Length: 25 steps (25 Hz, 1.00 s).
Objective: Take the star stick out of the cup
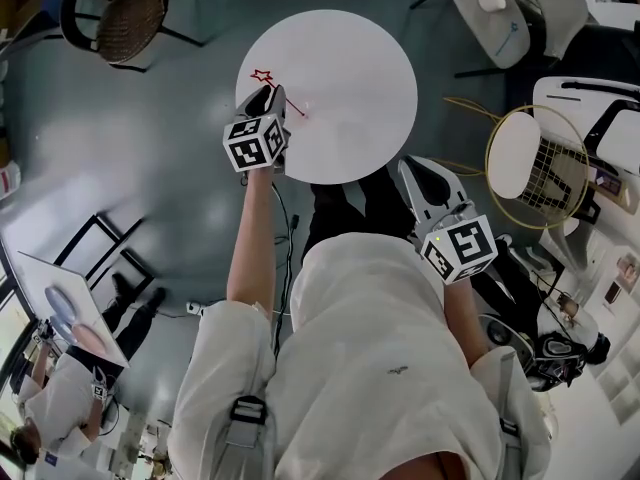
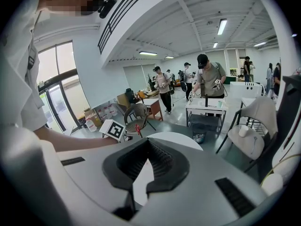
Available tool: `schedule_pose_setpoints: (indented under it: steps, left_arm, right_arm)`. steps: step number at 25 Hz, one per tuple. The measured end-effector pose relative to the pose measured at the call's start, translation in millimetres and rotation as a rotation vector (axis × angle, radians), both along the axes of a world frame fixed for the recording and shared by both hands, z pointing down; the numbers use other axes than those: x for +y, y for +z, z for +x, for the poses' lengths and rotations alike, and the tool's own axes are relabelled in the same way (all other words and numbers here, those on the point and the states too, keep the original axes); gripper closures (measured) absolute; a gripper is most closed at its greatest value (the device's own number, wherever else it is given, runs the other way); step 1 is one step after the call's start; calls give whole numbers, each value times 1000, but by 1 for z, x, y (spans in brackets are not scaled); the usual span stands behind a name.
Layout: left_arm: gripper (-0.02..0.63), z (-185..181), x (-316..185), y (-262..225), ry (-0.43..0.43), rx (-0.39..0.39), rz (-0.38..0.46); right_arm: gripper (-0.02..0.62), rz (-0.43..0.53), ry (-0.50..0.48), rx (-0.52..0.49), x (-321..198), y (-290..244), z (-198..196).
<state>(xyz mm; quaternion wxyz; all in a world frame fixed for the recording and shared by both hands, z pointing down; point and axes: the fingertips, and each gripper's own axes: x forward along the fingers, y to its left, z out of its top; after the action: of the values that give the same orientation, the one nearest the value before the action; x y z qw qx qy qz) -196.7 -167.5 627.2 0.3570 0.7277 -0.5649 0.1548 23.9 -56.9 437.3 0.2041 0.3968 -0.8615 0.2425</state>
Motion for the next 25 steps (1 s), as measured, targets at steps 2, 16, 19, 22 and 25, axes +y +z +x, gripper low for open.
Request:
schedule_pose_setpoints:
  steps: [2, 16, 19, 22, 25]
  left_arm:
    - [525, 0, 0, -1, 4, -8, 0]
    - [577, 5, 0, 1, 25, -24, -10]
    - [581, 7, 0, -3, 25, -18, -1]
    - [581, 7, 1, -4, 23, -14, 9]
    - [581, 7, 3, -7, 16, -6, 17]
  right_arm:
    - [589, 0, 0, -2, 0, -1, 0]
    - [588, 2, 7, -4, 4, 0, 4]
    - [588, 3, 14, -3, 4, -1, 6]
    - [588, 4, 12, -2, 5, 0, 5]
    - [588, 5, 9, -3, 8, 0, 5]
